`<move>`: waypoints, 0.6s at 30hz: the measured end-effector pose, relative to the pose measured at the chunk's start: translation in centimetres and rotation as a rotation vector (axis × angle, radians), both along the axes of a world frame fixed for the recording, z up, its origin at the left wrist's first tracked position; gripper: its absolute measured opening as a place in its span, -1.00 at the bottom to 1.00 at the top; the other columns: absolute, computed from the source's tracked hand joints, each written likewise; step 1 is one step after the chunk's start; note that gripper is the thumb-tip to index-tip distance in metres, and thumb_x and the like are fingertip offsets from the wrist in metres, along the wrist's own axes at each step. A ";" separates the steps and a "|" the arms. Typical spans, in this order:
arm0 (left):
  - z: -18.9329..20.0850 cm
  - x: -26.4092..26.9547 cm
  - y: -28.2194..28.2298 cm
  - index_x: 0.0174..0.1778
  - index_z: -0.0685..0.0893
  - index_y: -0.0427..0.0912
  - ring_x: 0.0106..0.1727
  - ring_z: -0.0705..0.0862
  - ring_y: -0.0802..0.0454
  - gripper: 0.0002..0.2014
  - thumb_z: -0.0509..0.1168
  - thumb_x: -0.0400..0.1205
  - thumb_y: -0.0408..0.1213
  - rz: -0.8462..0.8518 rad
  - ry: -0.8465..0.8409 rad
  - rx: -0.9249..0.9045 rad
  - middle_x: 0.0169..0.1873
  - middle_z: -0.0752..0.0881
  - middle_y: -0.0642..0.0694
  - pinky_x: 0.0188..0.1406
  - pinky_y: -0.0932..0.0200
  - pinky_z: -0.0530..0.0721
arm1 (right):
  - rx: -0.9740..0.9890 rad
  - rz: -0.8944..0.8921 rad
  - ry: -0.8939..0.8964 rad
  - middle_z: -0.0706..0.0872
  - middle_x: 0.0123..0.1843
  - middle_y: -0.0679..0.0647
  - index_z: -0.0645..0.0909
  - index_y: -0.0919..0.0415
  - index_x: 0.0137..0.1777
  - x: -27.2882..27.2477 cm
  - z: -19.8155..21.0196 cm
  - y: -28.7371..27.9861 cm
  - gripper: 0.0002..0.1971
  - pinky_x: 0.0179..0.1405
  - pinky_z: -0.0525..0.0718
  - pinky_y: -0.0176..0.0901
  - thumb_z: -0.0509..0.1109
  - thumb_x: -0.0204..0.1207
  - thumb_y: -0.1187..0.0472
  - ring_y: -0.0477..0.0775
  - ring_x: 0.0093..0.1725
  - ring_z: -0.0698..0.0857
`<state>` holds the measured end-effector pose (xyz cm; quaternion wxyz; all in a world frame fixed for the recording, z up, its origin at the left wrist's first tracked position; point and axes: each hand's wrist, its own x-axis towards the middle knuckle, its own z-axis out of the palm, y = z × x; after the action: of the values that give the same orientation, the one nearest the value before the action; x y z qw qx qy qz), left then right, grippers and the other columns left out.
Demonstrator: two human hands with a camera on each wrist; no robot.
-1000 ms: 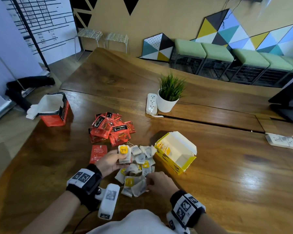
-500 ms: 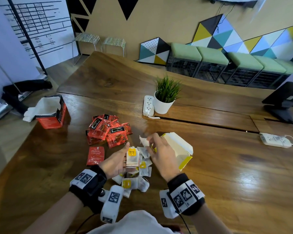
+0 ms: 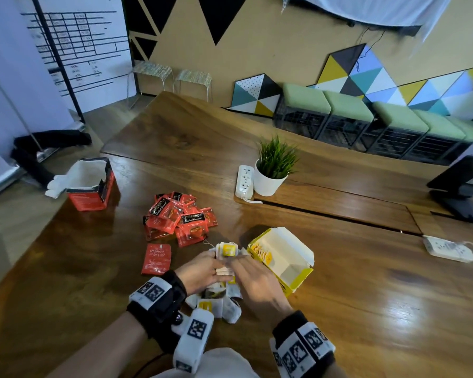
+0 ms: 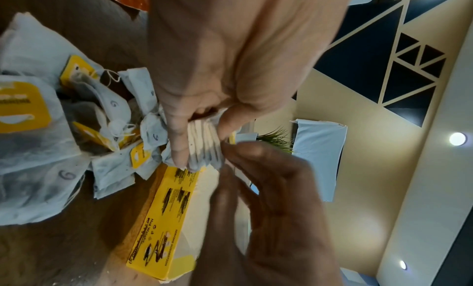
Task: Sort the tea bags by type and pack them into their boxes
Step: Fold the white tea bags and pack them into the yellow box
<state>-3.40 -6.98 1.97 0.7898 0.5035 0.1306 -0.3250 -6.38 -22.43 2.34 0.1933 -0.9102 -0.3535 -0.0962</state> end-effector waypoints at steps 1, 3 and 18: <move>0.0 0.1 0.0 0.22 0.54 -0.35 -0.03 0.68 -0.04 -0.72 0.06 0.65 -0.60 -0.006 -0.016 0.038 -0.01 0.69 -0.24 -0.05 0.16 0.71 | 0.058 -0.031 0.034 0.68 -0.07 0.06 0.50 0.13 0.10 -0.1 0.5 -0.3 -0.85 -0.19 0.66 -0.11 0.19 0.57 0.25 0.09 -0.12 0.66; 0.0 0.1 0.0 0.32 0.46 -0.32 0.07 0.65 -0.08 -0.67 0.05 0.67 -0.60 -0.028 -0.057 0.122 0.12 0.63 -0.28 -0.04 0.19 0.70 | 0.186 -0.176 0.145 0.67 0.03 -0.02 0.45 0.07 0.19 0.4 1.6 -1.0 -0.82 -0.10 0.62 -0.22 0.22 0.61 0.19 -0.03 -0.04 0.64; 0.6 3.5 -5.9 0.45 0.27 -0.22 0.34 0.55 -0.08 -0.51 0.28 0.62 -0.35 -0.360 -0.579 0.748 0.34 0.53 -0.14 0.31 0.05 0.55 | 0.066 -0.390 0.550 0.71 -0.18 0.02 0.65 0.09 0.04 5.1 3.0 -7.3 -0.75 -0.18 0.50 -0.22 0.52 0.38 0.28 -0.01 -0.18 0.62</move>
<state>0.14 -12.88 2.55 0.4905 0.8360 -0.0750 -0.2342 -1.30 -29.70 5.37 0.2890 -0.9457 -0.1040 0.1065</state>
